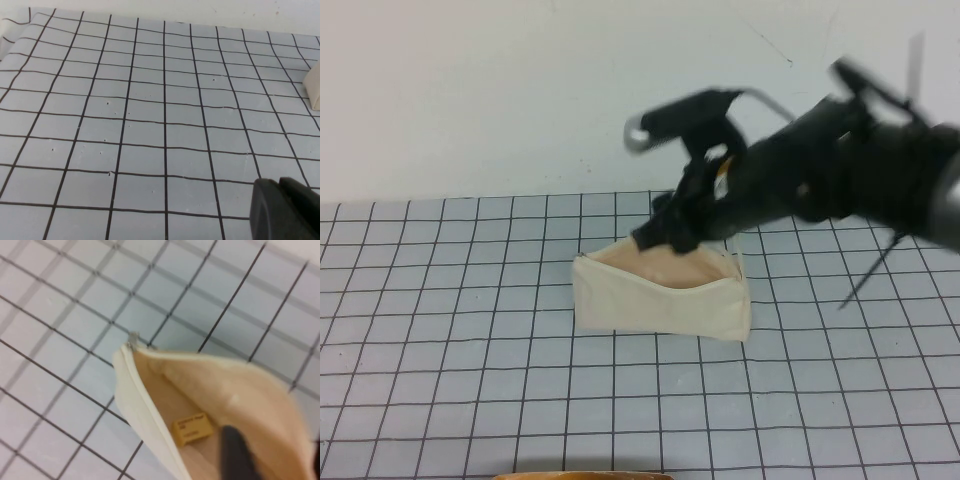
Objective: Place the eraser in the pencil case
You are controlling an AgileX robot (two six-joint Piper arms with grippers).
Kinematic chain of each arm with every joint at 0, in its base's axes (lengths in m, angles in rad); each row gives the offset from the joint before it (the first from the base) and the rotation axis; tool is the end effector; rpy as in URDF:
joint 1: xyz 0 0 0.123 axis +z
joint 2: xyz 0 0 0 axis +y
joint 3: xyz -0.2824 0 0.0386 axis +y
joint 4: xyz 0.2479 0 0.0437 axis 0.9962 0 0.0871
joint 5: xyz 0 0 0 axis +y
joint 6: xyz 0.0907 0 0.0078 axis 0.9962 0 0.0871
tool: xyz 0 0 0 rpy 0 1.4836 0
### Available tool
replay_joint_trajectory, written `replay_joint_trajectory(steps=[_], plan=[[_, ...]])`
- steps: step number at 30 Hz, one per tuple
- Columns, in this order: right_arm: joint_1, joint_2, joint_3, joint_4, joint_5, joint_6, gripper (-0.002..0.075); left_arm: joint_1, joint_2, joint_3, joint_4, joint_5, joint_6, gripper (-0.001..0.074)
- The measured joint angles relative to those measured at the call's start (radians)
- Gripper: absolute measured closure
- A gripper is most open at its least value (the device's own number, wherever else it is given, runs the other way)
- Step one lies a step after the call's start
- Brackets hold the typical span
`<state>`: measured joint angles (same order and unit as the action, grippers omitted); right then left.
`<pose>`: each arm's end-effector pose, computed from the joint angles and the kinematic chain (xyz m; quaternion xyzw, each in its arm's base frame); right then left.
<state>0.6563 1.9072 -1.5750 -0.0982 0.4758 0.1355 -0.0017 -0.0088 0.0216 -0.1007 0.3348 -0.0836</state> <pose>0.3563 0.2693 0.2773 -0.2637 0.8714 0.1233 0.3948 0.0536 -0.0031 0.1762 -0.0600 0.7901 -0.0680 0.6062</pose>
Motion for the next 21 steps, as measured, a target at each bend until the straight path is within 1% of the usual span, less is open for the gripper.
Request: replay_joint_trajectory(steps=[2,3,4,6,10,21], plan=[[0.0,-0.069,0.0,0.005,0.037,-0.018,0.0486,0.0,0.0,0.0,0.0,0.0,0.0,0.0736],[0.0,-0.111,0.0,0.005,0.054,-0.033,0.0564,0.0,0.0,0.0,0.0,0.0,0.0,0.0736],[0.0,-0.156,0.006,0.005,0.063,-0.05,0.062,0.0,0.0,0.0,0.0,0.0,0.0,0.0736],[0.0,-0.256,0.032,0.005,0.079,-0.08,0.0682,0.0,0.0,0.0,0.0,0.0,0.0,0.0736],[0.0,-0.467,0.145,0.018,0.091,-0.148,0.0718,0.0,0.0,0.0,0.0,0.0,0.0,0.0736],[0.0,-1.004,0.571,0.02,0.111,-0.206,0.0727,0.0,0.0,0.0,0.0,0.0,0.0,0.0736]])
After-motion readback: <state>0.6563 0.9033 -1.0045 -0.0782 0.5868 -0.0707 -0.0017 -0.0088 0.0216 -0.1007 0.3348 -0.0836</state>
